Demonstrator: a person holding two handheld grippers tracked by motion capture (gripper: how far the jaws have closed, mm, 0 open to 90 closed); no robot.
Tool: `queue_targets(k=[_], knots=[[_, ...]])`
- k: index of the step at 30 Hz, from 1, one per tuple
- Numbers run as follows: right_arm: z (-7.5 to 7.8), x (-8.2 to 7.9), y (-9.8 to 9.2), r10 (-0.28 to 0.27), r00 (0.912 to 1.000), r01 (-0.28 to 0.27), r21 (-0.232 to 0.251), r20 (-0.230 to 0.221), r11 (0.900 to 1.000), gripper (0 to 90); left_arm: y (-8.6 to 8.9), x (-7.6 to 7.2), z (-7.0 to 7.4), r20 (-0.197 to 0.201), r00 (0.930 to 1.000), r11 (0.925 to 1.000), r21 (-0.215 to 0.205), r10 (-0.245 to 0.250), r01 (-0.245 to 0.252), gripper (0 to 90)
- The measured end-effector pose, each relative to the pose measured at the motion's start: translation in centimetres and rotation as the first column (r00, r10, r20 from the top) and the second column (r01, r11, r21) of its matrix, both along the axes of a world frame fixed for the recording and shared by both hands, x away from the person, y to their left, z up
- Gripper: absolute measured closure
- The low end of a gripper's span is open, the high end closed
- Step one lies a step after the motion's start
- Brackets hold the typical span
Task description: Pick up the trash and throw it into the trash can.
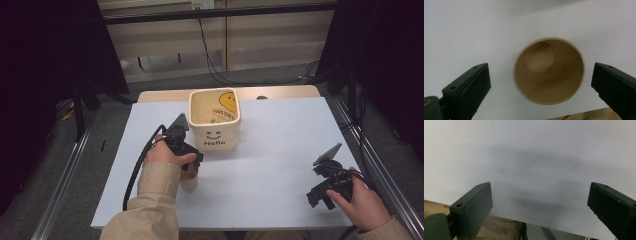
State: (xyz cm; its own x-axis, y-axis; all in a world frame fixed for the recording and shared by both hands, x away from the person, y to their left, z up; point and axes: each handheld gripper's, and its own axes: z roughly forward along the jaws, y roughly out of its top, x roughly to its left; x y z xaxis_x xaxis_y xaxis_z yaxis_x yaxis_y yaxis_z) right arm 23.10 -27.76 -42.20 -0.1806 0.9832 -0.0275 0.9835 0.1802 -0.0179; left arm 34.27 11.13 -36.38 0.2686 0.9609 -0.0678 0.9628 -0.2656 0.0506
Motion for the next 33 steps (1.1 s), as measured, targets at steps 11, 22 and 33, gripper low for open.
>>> queue_targets(k=[11, 22, 33], knots=[[0.1, 0.0, 0.0, 0.002, 1.0, -0.002, -0.001, 0.004, 1.0, 5.6, -0.5, -0.5, -2.0, -0.022, 0.9997, 0.9998, -0.021, 0.006, -0.007, 2.6], [0.1, 0.1, 0.0, 0.005, 1.0, -0.005, -0.001, 0.007, 1.0, 5.6, -0.6, -0.6, -2.0, -0.022, 0.9996, 0.9996, -0.018, 0.02, -0.021, 17.6], [0.2, 0.1, 0.0, 0.009, 0.9999, -0.009, 0.009, 0.014, 1.0, 5.6, -0.2, 0.2, 1.1, -0.028, 0.9996, 0.9989, -0.046, 0.01, -0.012, 18.5]])
